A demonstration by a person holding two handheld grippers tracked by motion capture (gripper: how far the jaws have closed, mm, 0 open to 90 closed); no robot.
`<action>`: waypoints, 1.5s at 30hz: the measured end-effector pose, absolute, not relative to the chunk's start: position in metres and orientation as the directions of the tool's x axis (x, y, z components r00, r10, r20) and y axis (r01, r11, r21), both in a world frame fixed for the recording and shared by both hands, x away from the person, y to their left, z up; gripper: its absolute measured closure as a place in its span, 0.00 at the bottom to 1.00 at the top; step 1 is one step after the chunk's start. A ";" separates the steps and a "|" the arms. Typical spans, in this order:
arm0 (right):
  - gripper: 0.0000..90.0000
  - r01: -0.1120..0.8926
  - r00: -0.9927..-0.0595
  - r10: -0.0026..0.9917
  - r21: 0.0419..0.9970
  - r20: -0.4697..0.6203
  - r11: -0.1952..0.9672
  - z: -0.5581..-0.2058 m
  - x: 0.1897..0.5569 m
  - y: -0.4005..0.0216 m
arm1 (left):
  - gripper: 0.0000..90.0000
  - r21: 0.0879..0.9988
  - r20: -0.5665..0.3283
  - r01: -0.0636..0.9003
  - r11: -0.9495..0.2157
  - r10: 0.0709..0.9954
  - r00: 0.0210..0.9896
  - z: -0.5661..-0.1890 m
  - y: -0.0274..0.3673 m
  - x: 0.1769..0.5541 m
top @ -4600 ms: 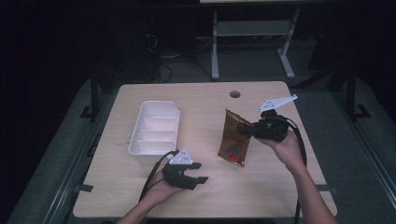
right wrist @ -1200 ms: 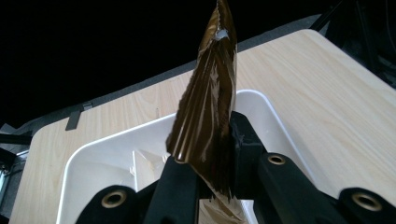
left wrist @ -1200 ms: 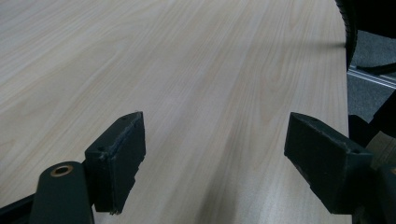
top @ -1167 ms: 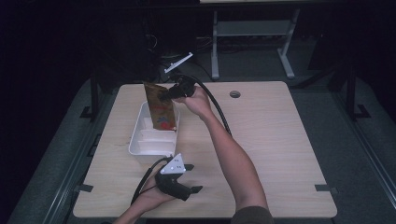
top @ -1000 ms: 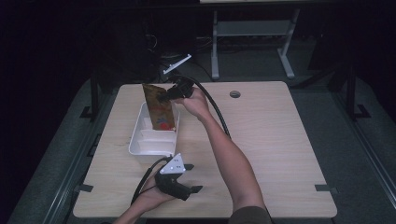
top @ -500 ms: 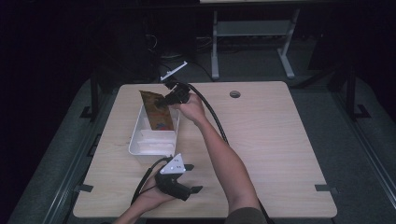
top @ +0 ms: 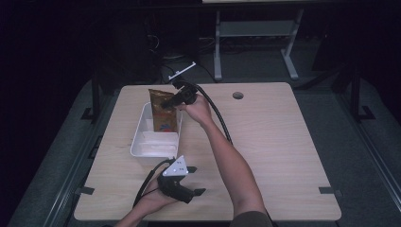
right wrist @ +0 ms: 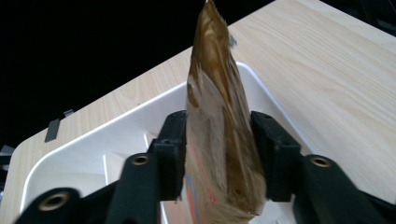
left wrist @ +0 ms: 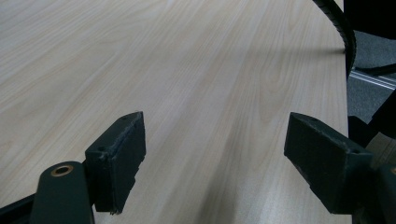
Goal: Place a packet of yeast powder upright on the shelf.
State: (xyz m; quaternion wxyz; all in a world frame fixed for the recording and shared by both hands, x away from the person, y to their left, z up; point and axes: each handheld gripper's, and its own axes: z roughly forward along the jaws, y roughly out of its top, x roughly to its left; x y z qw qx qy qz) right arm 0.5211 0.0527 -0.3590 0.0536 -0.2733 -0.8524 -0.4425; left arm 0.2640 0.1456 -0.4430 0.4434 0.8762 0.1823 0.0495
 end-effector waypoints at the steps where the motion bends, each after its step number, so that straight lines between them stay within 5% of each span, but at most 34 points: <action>1: 0.59 0.517 -0.843 0.419 0.723 0.337 0.458 -0.360 0.521 0.051 | 0.23 0.795 -0.077 0.277 -0.539 0.364 0.928 -0.443 0.146 0.264; 45: 0.49 0.560 -0.800 0.475 0.739 0.366 0.374 -0.365 0.486 -0.057 | 0.22 0.792 -0.075 0.279 -0.544 0.367 0.927 -0.447 0.143 0.268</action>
